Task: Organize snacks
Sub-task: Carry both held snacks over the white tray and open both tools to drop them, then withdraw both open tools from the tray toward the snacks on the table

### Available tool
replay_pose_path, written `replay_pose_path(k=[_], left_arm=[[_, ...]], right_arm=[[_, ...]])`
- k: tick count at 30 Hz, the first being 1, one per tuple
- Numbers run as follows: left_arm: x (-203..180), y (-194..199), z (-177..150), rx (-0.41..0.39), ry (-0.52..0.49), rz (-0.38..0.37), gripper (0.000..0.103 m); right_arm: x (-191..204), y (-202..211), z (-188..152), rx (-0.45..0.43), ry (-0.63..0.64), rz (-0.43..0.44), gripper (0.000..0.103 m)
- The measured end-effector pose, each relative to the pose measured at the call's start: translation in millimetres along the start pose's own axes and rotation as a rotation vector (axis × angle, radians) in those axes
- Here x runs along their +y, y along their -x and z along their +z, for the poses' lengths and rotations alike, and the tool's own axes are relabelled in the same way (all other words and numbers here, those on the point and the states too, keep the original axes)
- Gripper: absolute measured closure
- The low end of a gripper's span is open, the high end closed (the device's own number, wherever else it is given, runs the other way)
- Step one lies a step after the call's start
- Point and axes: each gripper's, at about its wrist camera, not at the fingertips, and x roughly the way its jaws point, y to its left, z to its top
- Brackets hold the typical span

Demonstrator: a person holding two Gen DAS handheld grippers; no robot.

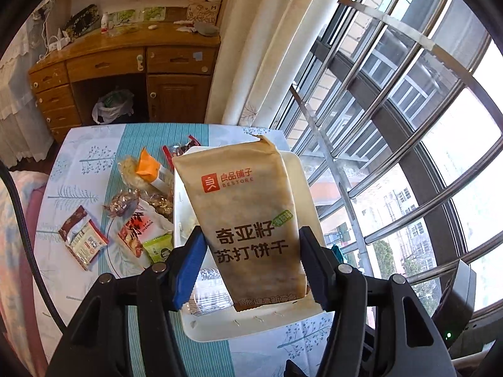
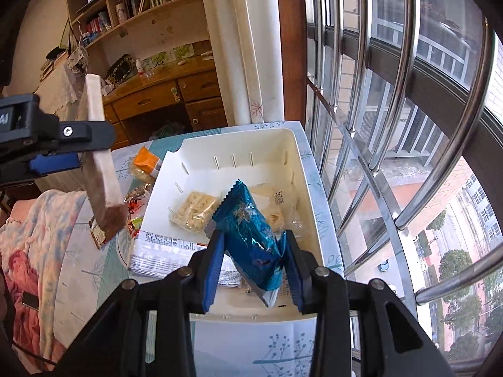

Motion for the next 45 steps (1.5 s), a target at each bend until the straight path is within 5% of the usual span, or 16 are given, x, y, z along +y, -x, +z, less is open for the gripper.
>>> replay_pose_path(k=[3,12,26,45], left_arm=[[1.2,-6.9,1.6,-0.004,0.041,0.016,0.026],[23.4,-10.3,4.4,0.003,0.128,0.047,0.025],[72.6,11.1,-14.7,0.017,0.216,0.055,0.025],[189.6,44.7,-47.0,0.088,0.255,0.176,0.025]], right_arm=[[-3.6,-4.6,-0.4,0.014,0.009,0.014,0.054],[-13.0,-12.0,1.0,0.035,-0.012,0.029,0.040],[10.2,-12.0,1.2,0.035,-0.031,0.066,0.040],[107.2,-31.7,-3.7,0.088,-0.044,0.134,0.040]])
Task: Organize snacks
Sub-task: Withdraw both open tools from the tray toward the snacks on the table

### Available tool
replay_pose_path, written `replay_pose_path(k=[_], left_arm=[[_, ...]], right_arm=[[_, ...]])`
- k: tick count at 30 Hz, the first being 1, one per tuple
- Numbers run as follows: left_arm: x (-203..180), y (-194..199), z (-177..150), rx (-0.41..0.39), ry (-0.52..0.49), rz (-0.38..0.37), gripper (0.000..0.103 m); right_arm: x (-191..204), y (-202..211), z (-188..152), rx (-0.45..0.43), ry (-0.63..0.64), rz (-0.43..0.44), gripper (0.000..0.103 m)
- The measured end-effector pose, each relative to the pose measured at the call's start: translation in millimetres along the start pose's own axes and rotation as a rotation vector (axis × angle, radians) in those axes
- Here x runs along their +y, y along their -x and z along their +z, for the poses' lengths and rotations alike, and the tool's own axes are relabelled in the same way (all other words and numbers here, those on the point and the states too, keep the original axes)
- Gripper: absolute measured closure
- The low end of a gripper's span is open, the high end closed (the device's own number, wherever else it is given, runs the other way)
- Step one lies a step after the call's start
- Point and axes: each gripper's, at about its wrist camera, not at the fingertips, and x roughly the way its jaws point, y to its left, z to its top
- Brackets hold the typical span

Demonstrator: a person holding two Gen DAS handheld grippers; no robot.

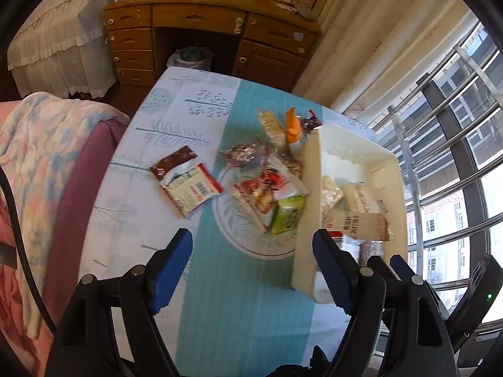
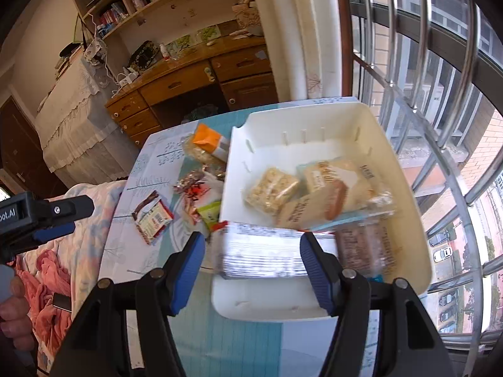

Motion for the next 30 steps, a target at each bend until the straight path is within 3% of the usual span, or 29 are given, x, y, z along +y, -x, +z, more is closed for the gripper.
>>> replay_pose_path(k=[17,30], left_arm=[[87.1,-1.2,23.0,0.065,-0.046,0.038,0.025],[124.9,-45.8,44.4,0.200,-0.152,0.042,0.025]], right_arm=[[88.3,-40.7,-10.6,0.039,-0.022,0.037,0.040],[123.3,-79.0,-21.3,0.095,-0.101,-0.023,0.039]])
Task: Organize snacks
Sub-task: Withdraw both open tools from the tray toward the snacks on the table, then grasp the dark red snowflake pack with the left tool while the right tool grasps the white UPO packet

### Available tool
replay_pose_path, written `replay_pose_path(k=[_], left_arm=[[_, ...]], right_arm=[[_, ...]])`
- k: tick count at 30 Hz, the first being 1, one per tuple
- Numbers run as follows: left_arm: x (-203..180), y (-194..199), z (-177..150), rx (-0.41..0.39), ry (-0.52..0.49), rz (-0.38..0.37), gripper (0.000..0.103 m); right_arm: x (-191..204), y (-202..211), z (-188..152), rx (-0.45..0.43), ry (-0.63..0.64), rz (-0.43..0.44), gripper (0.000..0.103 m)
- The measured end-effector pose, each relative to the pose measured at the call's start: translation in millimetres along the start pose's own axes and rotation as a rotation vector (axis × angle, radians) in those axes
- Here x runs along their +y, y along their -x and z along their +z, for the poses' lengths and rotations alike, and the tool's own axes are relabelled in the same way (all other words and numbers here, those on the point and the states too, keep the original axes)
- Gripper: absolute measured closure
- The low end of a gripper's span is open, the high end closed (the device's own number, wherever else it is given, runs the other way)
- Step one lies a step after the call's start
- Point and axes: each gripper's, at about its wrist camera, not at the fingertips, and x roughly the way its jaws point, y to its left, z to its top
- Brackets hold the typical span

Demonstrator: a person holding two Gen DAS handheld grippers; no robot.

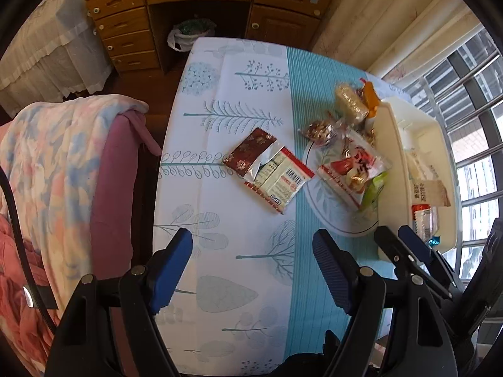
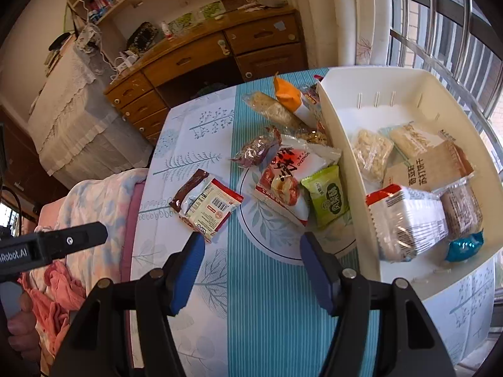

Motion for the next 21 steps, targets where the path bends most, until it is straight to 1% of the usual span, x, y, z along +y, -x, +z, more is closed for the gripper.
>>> replay_pose_path(k=[6,10,13,16,19,21], left_arm=[[10.0,-25.8,13.3,0.058,-0.069,0.007,0.025],[16.2,-42.5,27.0,0.078,-0.100,0.013,0.025],[19.1,-55.0,39.0,0.068,-0.125,0.002,0.025],[18.7,-67.4,50.0,0.042,-0.156,-0.024,0.025],[15.5,-83.3,58.6,0.030,-0.187,-0.044,0.025],[13.9,-96.1,63.2,0.031,-0.201,-0.043,0.025]], right_arm=[[5.1,-22.0,1.1,0.038,-0.047,-0.024,0.039],[7.7,-37.0,1.2,0.074,-0.074,0.009,0.039],[11.9,-49.3,-1.3,0.103,-0.088,0.040,0.039],[17.7,-62.8,-4.0,0.125,-0.087,0.086,0.039],[24.9,-75.6,-6.4,0.135,-0.062,0.099,0.039],[29.8,-83.8,-8.3,0.132,-0.040,0.094,0.039]])
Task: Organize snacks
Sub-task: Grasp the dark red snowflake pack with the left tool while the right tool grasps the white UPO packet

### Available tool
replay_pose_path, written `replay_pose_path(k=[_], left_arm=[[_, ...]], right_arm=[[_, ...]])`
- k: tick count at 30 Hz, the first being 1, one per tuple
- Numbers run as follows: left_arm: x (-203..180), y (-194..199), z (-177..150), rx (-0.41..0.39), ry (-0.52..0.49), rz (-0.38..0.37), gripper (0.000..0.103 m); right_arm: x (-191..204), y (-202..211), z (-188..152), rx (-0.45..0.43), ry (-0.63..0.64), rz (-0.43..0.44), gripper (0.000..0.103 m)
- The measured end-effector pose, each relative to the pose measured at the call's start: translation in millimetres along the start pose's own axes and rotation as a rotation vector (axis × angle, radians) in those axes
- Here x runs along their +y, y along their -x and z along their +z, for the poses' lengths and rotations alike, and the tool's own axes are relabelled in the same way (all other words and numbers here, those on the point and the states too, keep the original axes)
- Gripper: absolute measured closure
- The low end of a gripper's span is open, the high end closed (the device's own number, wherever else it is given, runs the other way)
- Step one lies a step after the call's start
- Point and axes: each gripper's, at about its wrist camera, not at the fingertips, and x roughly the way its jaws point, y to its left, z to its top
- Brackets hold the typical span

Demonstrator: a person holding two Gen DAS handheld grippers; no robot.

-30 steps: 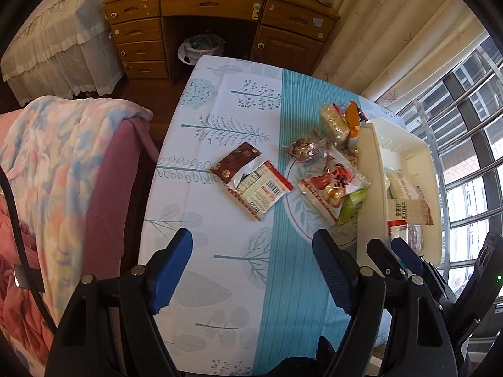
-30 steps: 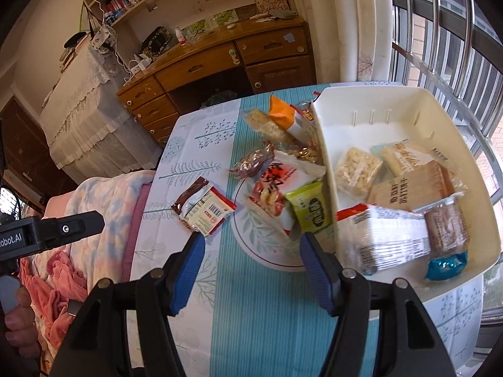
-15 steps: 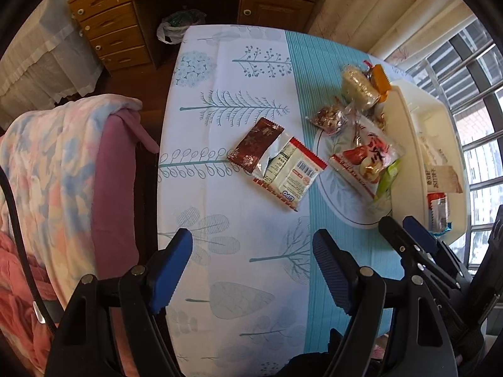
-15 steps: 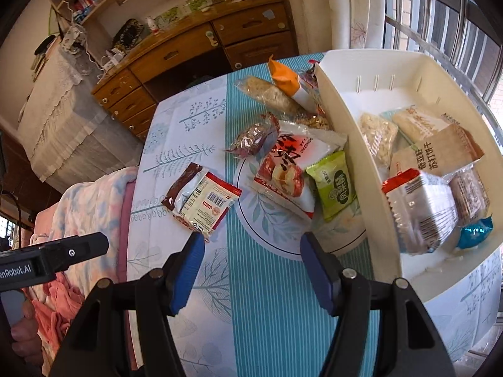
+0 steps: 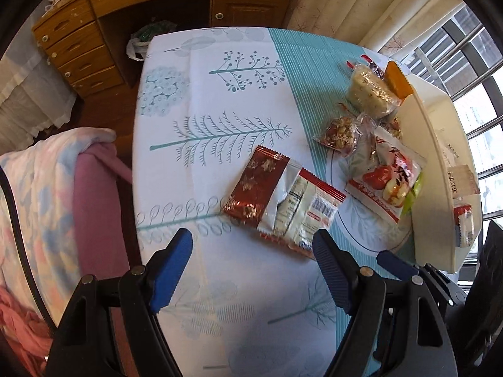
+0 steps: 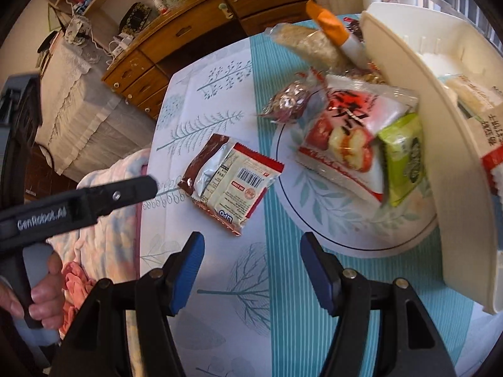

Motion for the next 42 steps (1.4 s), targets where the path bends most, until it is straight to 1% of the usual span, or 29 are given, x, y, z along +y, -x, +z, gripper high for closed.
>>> replay_pose_path(k=[3,6,11,16,18,19,21,25,29,30,31,32,34,38,41,42], left_arm=[[2.1,-21.3,7.1,0.019,-0.006,0.019,0.025],[5.4,-36.3,11.3,0.040,0.002,0.007,0.025],[7.8,-49.7,15.6,0.053,-0.008,0.006,0.025],[8.2,-61.9,17.5,0.073,-0.025,0.009,0.033],[9.5,-66.9,18.7,0.081,-0.024,0.005,0.042],[10.4,-68.4,19.2,0.083,-0.023,0.000,0.044],[11.3,-68.3,20.9,0.069,-0.027,-0.002,0.052],[16.4,-69.4,26.5,0.056,-0.030,-0.016,0.056],[26.4,-68.3,25.5,0.048,-0.018,-0.027,0.059],[29.7,-67.4,24.9,0.045,-0.011,-0.027,0.060],[31.9,-64.0,24.1,0.041,-0.005,-0.028,0.060],[36.2,-62.6,23.8,0.036,0.002,-0.028,0.061],[43.9,-59.3,22.3,0.031,0.016,-0.026,0.061],[60.3,-49.1,20.0,0.012,0.050,-0.033,0.061],[70.8,-39.0,14.3,-0.005,0.081,-0.034,0.061],[74.0,-35.3,12.8,-0.010,0.091,-0.035,0.061]], right_arm=[[5.8,-10.6,-1.0,-0.006,0.030,-0.013,0.039],[9.9,-20.0,-0.1,-0.014,0.045,-0.016,0.039],[14.0,-29.9,-1.4,-0.039,0.047,-0.015,0.038],[15.8,-36.9,0.9,-0.071,0.025,-0.028,0.038],[15.2,-39.5,2.5,-0.080,0.014,-0.034,0.038],[15.7,-40.8,3.5,-0.082,0.010,-0.034,0.038],[16.5,-42.6,5.3,-0.089,0.008,-0.032,0.038],[20.9,-49.8,10.0,-0.093,0.009,-0.040,0.038],[26.2,-57.1,15.2,-0.091,0.009,-0.060,0.038],[26.7,-58.1,15.3,-0.088,0.010,-0.063,0.036],[28.9,-58.9,16.4,-0.095,0.016,-0.067,0.030],[30.3,-60.0,17.4,-0.096,0.016,-0.070,0.018],[32.2,-63.2,19.4,-0.093,0.012,-0.076,0.016],[38.3,-67.4,22.0,-0.105,0.026,-0.145,0.016],[45.7,-72.3,22.4,-0.101,0.060,-0.220,0.017],[48.4,-73.5,21.9,-0.099,0.072,-0.244,0.019]])
